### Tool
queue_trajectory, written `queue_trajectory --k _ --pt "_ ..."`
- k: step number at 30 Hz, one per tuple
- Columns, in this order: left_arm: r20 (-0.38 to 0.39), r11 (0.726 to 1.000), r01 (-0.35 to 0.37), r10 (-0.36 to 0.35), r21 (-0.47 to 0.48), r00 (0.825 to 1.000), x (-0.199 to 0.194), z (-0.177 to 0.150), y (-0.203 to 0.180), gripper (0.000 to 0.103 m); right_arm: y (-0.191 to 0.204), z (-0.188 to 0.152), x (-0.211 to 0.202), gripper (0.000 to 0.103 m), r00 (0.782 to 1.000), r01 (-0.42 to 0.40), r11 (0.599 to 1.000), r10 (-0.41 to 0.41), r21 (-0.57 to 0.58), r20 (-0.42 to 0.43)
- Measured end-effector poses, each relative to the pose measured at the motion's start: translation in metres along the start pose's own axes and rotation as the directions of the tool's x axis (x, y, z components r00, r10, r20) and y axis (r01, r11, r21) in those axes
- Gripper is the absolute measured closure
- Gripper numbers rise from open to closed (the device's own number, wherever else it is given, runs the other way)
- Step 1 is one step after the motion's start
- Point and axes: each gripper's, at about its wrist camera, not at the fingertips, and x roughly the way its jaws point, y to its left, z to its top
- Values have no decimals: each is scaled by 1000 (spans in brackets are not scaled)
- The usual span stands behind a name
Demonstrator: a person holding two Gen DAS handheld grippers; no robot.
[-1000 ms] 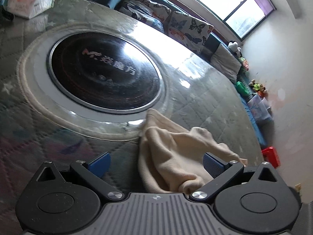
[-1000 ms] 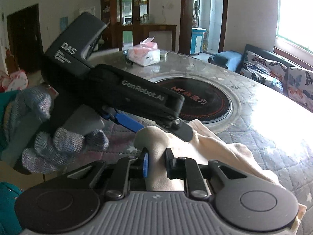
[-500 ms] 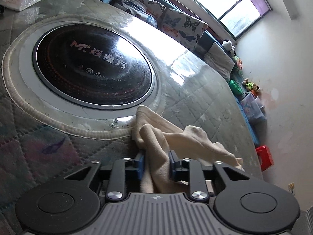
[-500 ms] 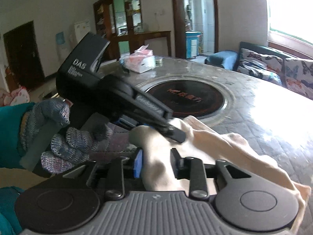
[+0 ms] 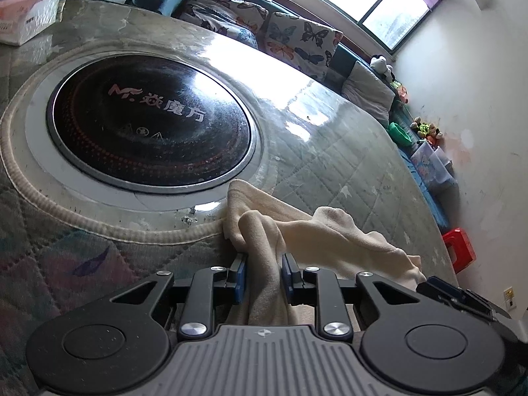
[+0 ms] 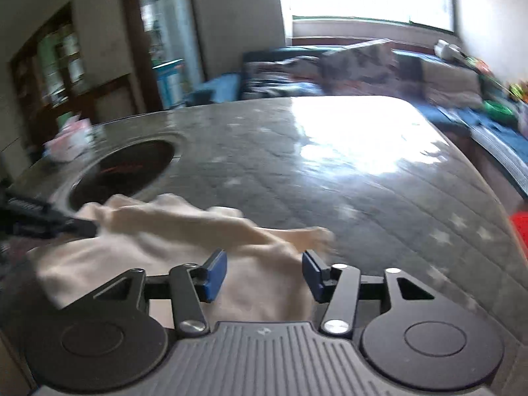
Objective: Fold clothes
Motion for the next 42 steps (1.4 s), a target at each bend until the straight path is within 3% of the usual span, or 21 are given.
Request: queue_trajectory --k 8,9,11,14,26,42 --pt "-1 998 -30 30 51 1000 6 2 -7 79 -20 -9 15 54 999 -30 993 33 114 -19" --pt "-2 998 -34 34 58 999 6 3 -8 79 -21 -9 15 57 999 -39 992 41 120 -15" --pt "-2 996 -42 42 73 999 8 4 -11 79 -22 -11 14 76 998 -57 989 59 135 -9" --pt "-3 994 -41 42 103 999 10 7 -18 79 -22 -8 6 87 998 -69 985 67 159 14" --pt "4 966 52 -54 252 999 33 28 -81 89 -49 12 -38 90 990 9 983 -35 186 135" --pt "-36 924 131 -127 359 991 90 29 -186 89 -111 46 -73 90 950 187 965 -226 186 217"
